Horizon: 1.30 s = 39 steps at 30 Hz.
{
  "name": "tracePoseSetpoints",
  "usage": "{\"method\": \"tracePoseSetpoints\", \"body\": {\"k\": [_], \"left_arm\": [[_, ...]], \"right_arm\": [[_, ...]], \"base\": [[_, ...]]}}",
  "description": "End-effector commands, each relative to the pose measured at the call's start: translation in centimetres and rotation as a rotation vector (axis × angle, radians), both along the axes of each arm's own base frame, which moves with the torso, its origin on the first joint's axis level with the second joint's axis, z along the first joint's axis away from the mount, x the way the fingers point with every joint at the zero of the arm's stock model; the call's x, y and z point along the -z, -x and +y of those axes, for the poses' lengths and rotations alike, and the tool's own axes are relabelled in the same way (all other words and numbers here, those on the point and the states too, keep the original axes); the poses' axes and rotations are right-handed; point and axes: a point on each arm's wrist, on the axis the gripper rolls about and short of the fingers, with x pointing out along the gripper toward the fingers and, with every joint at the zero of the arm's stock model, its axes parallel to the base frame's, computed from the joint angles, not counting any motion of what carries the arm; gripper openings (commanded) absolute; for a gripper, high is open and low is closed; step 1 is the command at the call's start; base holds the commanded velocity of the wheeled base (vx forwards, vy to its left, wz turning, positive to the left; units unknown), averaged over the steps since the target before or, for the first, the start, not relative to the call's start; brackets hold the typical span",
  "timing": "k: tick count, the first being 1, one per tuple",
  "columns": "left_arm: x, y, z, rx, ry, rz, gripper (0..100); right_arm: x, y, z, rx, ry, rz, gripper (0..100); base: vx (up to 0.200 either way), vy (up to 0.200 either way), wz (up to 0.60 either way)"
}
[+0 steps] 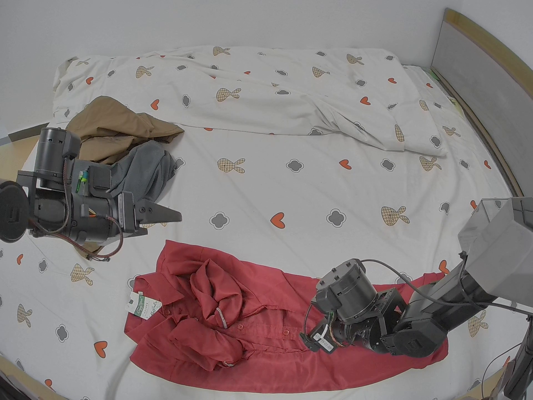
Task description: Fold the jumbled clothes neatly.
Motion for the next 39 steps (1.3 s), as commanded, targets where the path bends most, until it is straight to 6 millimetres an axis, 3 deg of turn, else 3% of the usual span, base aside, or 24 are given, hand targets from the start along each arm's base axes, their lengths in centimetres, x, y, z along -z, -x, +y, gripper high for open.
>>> {"method": "tracePoseSetpoints", "body": {"k": [1, 4, 5, 7, 13, 17, 29, 30, 34, 39], "left_arm": [[2.8, -0.8, -1.0, 0.067, -0.062, 0.061, 100], [5.0, -0.7, -1.9, 0.142, -0.156, 0.072, 100], [6.9, -0.7, -3.1, 0.181, -0.247, 0.106, 100], [8.6, -0.8, -4.8, 0.181, -0.315, 0.155, 100], [12.1, -1.8, -10.1, 0.086, -0.248, 0.342, 100], [13.4, -2.6, -10.5, 0.070, -0.256, 0.373, 100], [14.5, -3.6, -9.8, -0.001, -0.282, 0.371, 100], [14.9, -3.8, -9.9, -0.006, -0.284, 0.362, 0], [15.5, -4.0, -9.9, -0.021, -0.303, 0.342, 0], [14.7, -3.4, -9.8, -0.020, -0.298, 0.323, 0]], "right_arm": [[-0.8, 0.0, 0.4, -0.004, -0.025, -0.020, 100], [-1.3, 0.4, 0.3, -0.010, -0.035, -0.031, 100], [-2.1, 0.6, 0.1, -0.011, -0.048, -0.043, 100], [-2.6, 0.8, -0.2, -0.009, -0.058, -0.051, 100], [-3.9, 1.3, -1.4, 0.005, -0.079, -0.072, 100], [-3.6, 1.5, -1.6, 0.024, -0.086, -0.056, 100], [-4.0, 1.7, -2.5, 0.062, -0.111, -0.056, 100], [-4.5, 1.9, -2.9, 0.066, -0.120, -0.063, 100], [-6.3, 2.4, -4.4, 0.115, -0.196, -0.090, 100], [-8.1, 1.9, -6.1, 0.214, -0.295, -0.118, 100]], "base": [[0.000, 0.000, 0.00], [0.000, 0.000, 0.00], [0.000, 0.000, 0.00], [0.000, 0.000, 0.00], [0.000, 0.000, 0.00], [0.000, 0.000, 0.00], [0.000, 0.000, 0.00], [0.000, 0.000, 0.00], [0.000, 0.000, 0.00], [0.000, 0.000, 0.00]]}}
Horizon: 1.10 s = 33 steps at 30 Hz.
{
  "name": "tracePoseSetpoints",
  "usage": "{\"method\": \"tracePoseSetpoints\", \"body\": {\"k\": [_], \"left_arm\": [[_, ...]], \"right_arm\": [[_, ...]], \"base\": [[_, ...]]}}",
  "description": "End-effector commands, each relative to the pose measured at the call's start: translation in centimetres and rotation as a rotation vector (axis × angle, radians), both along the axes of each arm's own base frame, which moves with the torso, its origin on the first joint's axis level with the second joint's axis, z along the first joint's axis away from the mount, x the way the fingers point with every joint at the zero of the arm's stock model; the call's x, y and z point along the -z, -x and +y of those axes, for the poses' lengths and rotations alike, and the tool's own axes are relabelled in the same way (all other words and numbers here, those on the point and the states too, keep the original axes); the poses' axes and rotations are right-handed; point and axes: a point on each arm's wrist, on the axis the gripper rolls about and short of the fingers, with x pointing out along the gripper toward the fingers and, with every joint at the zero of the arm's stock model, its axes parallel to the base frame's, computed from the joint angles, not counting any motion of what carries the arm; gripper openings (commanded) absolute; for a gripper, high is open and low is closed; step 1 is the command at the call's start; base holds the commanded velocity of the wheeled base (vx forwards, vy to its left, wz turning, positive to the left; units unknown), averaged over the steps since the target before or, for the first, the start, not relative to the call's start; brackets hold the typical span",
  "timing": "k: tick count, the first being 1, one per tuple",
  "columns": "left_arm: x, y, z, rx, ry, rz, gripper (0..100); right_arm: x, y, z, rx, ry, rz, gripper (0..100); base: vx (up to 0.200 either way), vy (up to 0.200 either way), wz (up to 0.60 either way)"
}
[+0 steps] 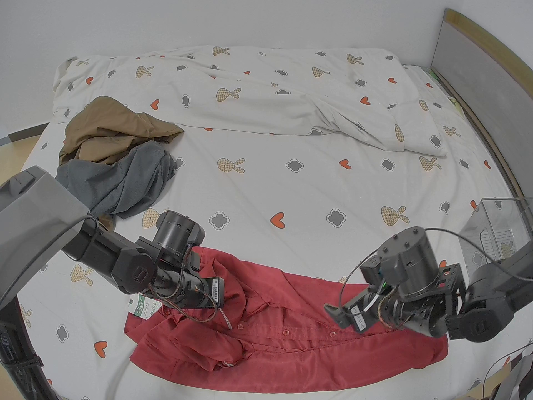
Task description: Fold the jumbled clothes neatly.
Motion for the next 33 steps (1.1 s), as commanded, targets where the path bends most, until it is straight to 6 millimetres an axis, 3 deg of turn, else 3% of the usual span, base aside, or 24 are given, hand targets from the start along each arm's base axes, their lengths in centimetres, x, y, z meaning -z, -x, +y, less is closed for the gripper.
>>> {"method": "tracePoseSetpoints", "body": {"k": [1, 6, 10, 16, 25, 33], "left_arm": [[-0.6, 0.7, 0.2, 0.003, 0.000, -0.011, 0], [-3.2, 2.1, 0.8, 0.004, 0.027, -0.066, 0], [-6.7, 4.4, 2.0, 0.006, 0.056, -0.131, 0], [-8.5, 6.9, 3.3, 0.041, 0.000, -0.075, 0], [-6.7, 8.2, 4.1, 0.032, -0.093, 0.008, 0], [-4.5, 7.8, 3.7, 0.066, -0.129, 0.056, 0]], "right_arm": [[-2.4, 0.0, -2.0, 0.065, -0.086, -0.051, 100], [-2.6, -0.1, -2.9, 0.075, -0.100, -0.045, 100], [-2.0, 0.0, -3.1, 0.069, -0.093, -0.021, 100], [-1.8, 0.0, -3.1, 0.069, -0.088, -0.013, 100], [-1.6, -0.2, -3.2, 0.068, -0.089, -0.004, 100], [-1.3, 0.0, -3.3, 0.067, -0.081, 0.005, 100]], "base": [[0.000, 0.000, 0.00], [0.000, 0.000, 0.00], [0.000, 0.000, 0.00], [0.000, 0.000, 0.00], [0.000, 0.000, 0.00], [0.000, 0.000, 0.00]]}}
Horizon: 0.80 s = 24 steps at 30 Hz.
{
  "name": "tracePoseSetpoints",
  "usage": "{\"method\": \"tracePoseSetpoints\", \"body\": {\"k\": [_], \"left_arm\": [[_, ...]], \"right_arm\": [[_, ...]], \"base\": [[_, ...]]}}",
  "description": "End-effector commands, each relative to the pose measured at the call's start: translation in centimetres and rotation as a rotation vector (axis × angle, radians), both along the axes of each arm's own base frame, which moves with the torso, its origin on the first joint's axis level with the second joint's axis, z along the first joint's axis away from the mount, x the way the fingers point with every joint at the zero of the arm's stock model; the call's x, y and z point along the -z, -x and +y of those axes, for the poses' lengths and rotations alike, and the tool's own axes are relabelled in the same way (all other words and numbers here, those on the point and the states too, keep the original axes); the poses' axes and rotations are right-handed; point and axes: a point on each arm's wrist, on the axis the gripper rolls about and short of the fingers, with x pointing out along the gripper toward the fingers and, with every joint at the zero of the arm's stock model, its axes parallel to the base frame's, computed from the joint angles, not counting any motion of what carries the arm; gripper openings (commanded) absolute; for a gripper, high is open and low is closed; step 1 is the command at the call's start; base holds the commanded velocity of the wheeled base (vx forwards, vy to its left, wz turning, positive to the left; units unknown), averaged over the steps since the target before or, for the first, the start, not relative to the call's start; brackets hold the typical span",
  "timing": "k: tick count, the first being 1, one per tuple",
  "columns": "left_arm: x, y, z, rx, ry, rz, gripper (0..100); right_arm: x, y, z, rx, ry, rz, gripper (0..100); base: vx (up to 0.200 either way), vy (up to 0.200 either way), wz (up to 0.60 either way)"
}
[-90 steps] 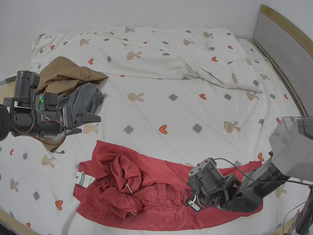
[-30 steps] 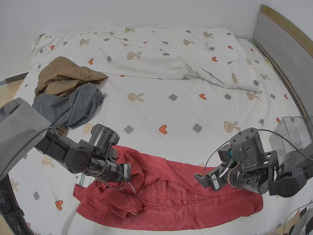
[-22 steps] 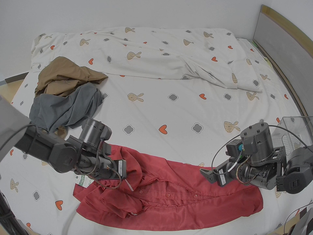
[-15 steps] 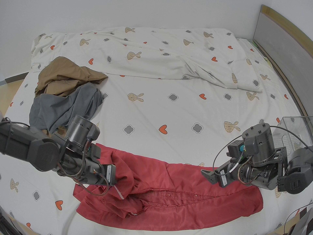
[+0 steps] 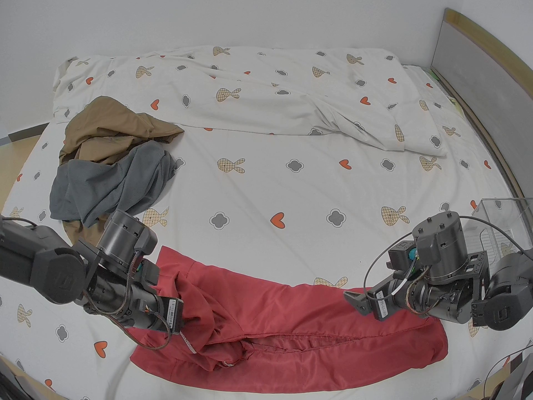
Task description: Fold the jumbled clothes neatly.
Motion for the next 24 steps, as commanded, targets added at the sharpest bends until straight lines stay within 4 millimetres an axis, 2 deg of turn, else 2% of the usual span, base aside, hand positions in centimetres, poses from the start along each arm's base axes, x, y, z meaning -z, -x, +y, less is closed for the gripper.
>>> {"method": "tracePoseSetpoints", "body": {"k": [1, 5, 10, 20, 21, 24], "left_arm": [[1.6, -0.2, -0.4, 0.013, -0.020, 0.039, 0], [2.9, -0.6, -0.9, 0.022, -0.015, 0.025, 0], [3.2, -0.9, -1.1, 0.023, 0.007, -0.021, 0], [2.6, -1.0, -1.3, 0.028, 0.020, -0.052, 0], [2.4, -1.1, -1.4, 0.030, 0.023, -0.059, 100], [1.8, -1.2, -1.4, 0.028, 0.031, -0.081, 100]], "right_arm": [[0.4, 0.2, -0.1, -0.001, 0.011, 0.013, 100], [0.6, 0.3, -0.2, -0.001, 0.016, 0.020, 100], [0.8, 0.4, -0.3, -0.001, 0.021, 0.026, 100], [0.9, 0.5, -0.4, 0.000, 0.022, 0.030, 100], [1.0, 0.5, -0.4, 0.000, 0.023, 0.032, 100], [1.0, 0.5, -0.4, 0.000, 0.023, 0.032, 100]], "base": [[0.000, 0.000, 0.00], [0.000, 0.000, 0.00], [0.000, 0.000, 0.00], [0.000, 0.000, 0.00], [0.000, 0.000, 0.00], [0.000, 0.000, 0.00]]}}
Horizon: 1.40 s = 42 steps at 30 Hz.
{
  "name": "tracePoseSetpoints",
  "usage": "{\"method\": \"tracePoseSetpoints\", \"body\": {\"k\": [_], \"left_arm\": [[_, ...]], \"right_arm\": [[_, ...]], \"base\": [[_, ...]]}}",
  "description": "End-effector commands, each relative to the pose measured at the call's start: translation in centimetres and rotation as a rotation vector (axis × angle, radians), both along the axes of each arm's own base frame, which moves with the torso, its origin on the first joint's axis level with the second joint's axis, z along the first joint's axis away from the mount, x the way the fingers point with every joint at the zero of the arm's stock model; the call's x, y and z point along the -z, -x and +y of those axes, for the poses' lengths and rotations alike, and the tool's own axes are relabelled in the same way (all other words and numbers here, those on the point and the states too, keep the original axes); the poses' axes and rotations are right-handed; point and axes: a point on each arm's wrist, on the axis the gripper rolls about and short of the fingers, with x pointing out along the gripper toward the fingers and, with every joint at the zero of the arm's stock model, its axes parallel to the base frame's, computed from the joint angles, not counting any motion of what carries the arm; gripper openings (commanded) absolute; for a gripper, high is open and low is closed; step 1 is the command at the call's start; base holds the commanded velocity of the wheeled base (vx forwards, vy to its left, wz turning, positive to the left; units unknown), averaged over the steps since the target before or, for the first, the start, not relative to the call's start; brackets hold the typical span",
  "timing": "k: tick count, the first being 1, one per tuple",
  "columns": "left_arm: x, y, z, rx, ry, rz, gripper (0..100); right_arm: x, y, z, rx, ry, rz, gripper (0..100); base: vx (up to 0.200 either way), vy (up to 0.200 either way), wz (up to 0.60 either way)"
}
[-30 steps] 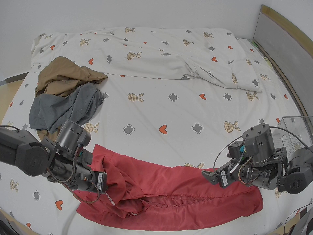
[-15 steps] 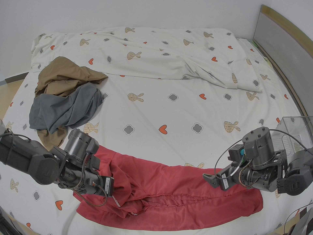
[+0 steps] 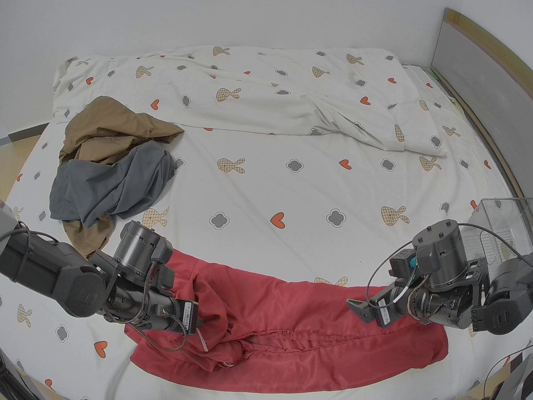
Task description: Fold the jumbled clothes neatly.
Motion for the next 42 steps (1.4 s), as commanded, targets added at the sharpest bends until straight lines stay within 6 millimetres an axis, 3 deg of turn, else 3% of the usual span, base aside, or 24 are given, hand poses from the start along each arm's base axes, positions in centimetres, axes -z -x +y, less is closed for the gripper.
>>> {"method": "tracePoseSetpoints", "body": {"k": [1, 2, 3, 8, 23, 29, 36, 42], "left_arm": [[-0.6, -0.1, -0.1, -0.001, 0.011, -0.023, 100], [-0.6, -0.1, -0.1, -0.001, 0.011, -0.023, 100], [-2.0, 0.0, -0.1, -0.002, 0.032, -0.071, 100], [-2.9, -0.5, -0.4, 0.010, 0.063, -0.103, 100], [0.7, -2.6, -1.9, 0.106, 0.192, -0.035, 100], [1.2, -3.9, -2.5, 0.192, 0.324, 0.011, 100], [3.4, -7.2, -2.4, 0.172, 0.370, -0.066, 100], [3.7, -6.9, -1.4, 0.147, 0.362, -0.054, 100]], "right_arm": [[0.1, 0.0, 0.0, 0.000, 0.001, 0.002, 100], [0.1, 0.0, 0.0, 0.000, 0.001, 0.002, 100], [0.1, 0.0, 0.0, 0.000, 0.001, 0.002, 100], [0.1, 0.0, 0.0, 0.000, 0.001, 0.002, 100], [0.4, 0.2, -0.3, 0.011, 0.009, 0.014, 100], [0.9, 0.5, -2.8, 0.113, -0.010, 0.046, 100], [-0.1, 3.4, -6.2, 0.212, -0.129, 0.040, 100], [-0.8, 4.3, -8.5, 0.259, -0.197, 0.023, 100]], "base": [[0.000, 0.000, 0.00], [0.000, 0.000, 0.00], [0.000, 0.000, 0.00], [0.000, 0.000, 0.00], [0.000, 0.000, 0.00], [0.000, 0.000, 0.00], [0.000, 0.000, 0.00], [0.000, 0.000, 0.00]]}}
